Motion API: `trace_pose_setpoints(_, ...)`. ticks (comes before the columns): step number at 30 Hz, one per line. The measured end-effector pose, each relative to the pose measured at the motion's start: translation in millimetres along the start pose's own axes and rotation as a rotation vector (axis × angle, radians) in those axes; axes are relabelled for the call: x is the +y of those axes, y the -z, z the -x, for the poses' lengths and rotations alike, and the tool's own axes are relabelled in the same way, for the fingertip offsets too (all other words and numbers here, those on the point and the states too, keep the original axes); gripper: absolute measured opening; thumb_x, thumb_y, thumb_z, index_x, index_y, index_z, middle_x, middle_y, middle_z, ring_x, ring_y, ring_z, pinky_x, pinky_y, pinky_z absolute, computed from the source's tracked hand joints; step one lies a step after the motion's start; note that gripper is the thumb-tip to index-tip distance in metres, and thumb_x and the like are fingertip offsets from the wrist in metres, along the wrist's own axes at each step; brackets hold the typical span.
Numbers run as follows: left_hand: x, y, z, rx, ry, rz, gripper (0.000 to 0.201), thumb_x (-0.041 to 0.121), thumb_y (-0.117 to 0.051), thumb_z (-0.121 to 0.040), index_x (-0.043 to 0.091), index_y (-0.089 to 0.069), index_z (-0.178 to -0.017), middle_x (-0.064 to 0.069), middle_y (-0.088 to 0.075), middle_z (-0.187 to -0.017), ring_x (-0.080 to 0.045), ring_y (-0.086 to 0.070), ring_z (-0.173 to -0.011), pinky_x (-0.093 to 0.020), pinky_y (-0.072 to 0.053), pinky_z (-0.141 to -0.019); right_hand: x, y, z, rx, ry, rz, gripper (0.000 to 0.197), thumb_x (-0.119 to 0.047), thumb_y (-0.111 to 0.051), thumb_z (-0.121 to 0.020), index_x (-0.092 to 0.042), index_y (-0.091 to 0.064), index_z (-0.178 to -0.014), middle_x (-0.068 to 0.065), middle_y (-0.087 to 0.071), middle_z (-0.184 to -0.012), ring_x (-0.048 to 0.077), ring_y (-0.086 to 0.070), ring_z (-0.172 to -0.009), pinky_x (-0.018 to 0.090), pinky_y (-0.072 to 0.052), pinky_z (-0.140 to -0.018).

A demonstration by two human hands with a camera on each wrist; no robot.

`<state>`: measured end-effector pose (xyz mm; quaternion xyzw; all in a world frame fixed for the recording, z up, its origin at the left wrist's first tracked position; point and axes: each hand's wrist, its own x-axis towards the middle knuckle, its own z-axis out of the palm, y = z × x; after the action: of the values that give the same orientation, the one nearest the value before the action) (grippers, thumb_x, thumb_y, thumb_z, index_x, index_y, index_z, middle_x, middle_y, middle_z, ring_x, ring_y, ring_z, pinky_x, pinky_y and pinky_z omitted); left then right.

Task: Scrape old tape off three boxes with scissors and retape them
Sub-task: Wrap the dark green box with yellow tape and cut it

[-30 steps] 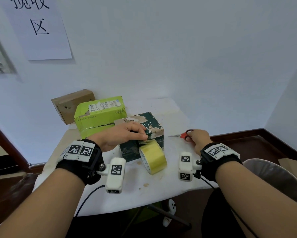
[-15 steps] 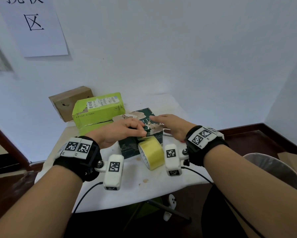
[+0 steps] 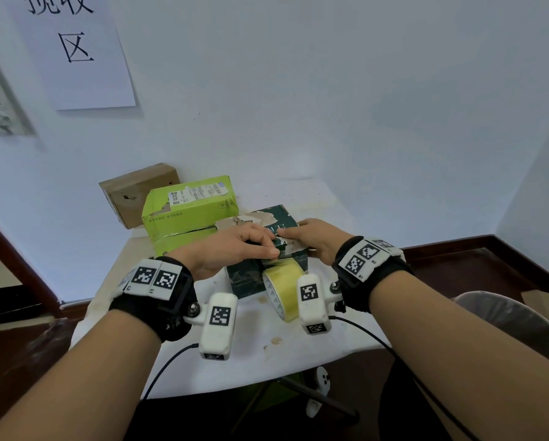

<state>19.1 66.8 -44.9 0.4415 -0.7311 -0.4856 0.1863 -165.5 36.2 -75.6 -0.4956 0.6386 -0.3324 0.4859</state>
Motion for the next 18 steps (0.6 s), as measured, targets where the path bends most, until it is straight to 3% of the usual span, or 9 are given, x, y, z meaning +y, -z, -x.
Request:
trace_pose_setpoints(4, 0, -1, 0, -0.003, 0.006, -0.001, 0.014, 0.024, -0.07, -0.084, 0.01, -0.071, -0.085, 0.007, -0.054, -0.122, -0.005, -0.05, -0.118, -0.026, -0.036, -0.104, -1, 1, 3, -0.009, -0.043, -0.031, 0.061, -0.056, -0.059, -0.085, -0.008, -0.057, -0.122, 0.01, -0.064, -0.117, 0.025, -0.062, -0.103, 0.036, -0.051, -0.088)
trace_pose_setpoints(8, 2, -2, 0, 0.002, 0.006, -0.001, 0.011, 0.021, -0.068, -0.086, 0.01, -0.069, -0.083, 0.005, -0.054, -0.122, -0.006, -0.051, -0.115, -0.023, -0.037, -0.101, 2, 7, 11, 0.072, -0.043, -0.12, 0.054, -0.05, -0.047, -0.094, -0.005, -0.055, -0.122, 0.008, -0.061, -0.117, 0.022, -0.057, -0.101, 0.032, -0.049, -0.086)
trace_pose_setpoints(11, 3, -3, 0, 0.022, 0.004, 0.006, 0.012, 0.021, -0.068, -0.086, 0.01, -0.068, -0.081, 0.008, -0.058, -0.116, -0.005, -0.054, -0.108, -0.022, -0.038, -0.098, 8, 19, 25, 0.174, 0.025, -0.122, 0.032, -0.034, -0.046, -0.098, -0.004, -0.052, -0.109, 0.005, -0.052, -0.087, 0.015, -0.049, -0.072, 0.022, -0.041, -0.06)
trace_pose_setpoints(13, 5, -3, 0, 0.011, 0.002, 0.032, 0.013, 0.021, -0.067, -0.087, 0.014, -0.068, -0.077, 0.008, -0.063, -0.108, -0.005, -0.057, -0.1, -0.021, -0.041, -0.092, 11, 26, 40, 0.083, -0.014, -0.135, 0.025, -0.032, -0.046, -0.099, -0.008, -0.05, -0.098, 0.004, -0.05, -0.072, 0.011, -0.047, -0.057, 0.018, -0.04, -0.051)
trace_pose_setpoints(15, 7, -3, 1, -0.008, -0.007, 0.036, 0.018, 0.022, -0.066, -0.088, 0.022, -0.068, -0.071, 0.005, -0.065, -0.101, -0.006, -0.058, -0.092, -0.022, -0.042, -0.085, 13, 28, 56, -0.05, -0.064, -0.088, 0.031, -0.041, -0.044, -0.099, -0.011, -0.05, -0.106, 0.005, -0.058, -0.071, 0.012, -0.055, -0.057, 0.019, -0.047, -0.055)
trace_pose_setpoints(18, 11, -4, -1, 0.029, 0.018, 0.018, 0.01, 0.02, -0.069, -0.086, 0.02, -0.069, -0.077, 0.002, -0.067, -0.094, -0.009, -0.059, -0.088, -0.021, -0.045, -0.079, 20, 30, 70, -0.122, -0.022, -0.087, 0.043, -0.05, -0.046, -0.095, -0.012, -0.05, -0.115, 0.01, -0.068, -0.083, 0.015, -0.065, -0.069, 0.024, -0.055, -0.07)
